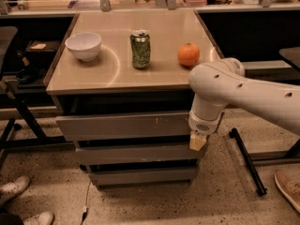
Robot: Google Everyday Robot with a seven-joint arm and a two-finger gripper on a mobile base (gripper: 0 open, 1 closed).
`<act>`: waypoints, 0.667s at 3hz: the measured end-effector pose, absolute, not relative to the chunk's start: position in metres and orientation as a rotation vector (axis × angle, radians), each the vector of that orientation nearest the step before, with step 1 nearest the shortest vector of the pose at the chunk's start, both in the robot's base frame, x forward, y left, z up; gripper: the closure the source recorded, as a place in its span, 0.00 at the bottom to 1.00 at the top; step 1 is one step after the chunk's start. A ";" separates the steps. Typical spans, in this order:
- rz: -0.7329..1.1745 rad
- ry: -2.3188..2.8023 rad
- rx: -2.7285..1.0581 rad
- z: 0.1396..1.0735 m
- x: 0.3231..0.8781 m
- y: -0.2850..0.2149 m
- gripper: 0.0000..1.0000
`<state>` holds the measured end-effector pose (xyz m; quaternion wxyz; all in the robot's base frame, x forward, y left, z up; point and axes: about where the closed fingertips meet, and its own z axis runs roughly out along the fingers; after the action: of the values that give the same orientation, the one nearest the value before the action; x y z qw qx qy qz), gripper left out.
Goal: Close top drawer
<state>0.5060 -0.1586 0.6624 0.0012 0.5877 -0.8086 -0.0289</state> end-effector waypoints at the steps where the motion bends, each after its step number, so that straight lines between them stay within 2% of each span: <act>1: -0.077 -2.553 1.841 0.663 0.514 -0.157 0.88; 2: -0.045 -2.571 1.833 0.667 0.526 -0.157 1.00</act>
Offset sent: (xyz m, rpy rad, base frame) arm 0.0360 0.0010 0.0115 -0.0252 -0.0606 -0.0329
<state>0.5260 -0.1573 0.6669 -0.0081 0.5805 -0.8141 -0.0143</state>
